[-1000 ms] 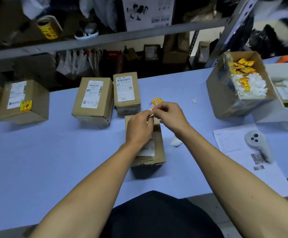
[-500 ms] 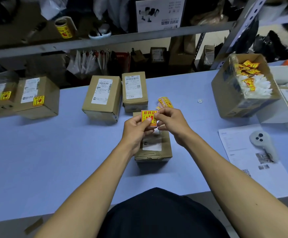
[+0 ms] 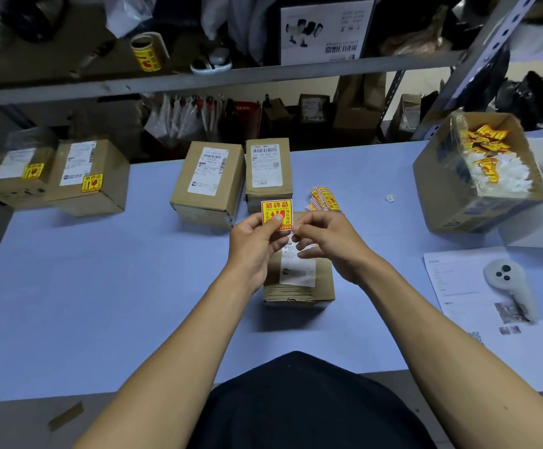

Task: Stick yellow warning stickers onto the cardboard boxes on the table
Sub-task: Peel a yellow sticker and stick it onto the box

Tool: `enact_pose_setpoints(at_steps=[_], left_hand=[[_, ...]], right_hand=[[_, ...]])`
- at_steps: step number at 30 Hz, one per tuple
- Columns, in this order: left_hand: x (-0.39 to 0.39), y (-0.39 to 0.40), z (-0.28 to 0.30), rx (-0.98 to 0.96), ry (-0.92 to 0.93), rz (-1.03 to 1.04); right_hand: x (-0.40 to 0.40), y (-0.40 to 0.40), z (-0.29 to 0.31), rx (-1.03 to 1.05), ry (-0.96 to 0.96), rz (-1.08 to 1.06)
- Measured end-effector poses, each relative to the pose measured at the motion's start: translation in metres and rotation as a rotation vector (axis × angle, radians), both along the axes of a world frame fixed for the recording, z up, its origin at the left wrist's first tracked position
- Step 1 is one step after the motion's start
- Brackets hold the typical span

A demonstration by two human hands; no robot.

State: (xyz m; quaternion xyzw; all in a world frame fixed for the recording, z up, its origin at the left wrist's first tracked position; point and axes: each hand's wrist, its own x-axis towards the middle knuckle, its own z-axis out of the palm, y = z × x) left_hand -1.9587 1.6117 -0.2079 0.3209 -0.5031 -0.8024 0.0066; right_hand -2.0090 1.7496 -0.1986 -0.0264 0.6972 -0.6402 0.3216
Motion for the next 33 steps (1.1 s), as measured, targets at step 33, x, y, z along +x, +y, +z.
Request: enact_pose_setpoints(at_steps=[33], left_hand=[[0.019, -0.008, 0.009, -0.429, 0.257, -0.214]], right_hand=[[0.002, -0.006, 0.0, -0.032, 0.274, 0.102]])
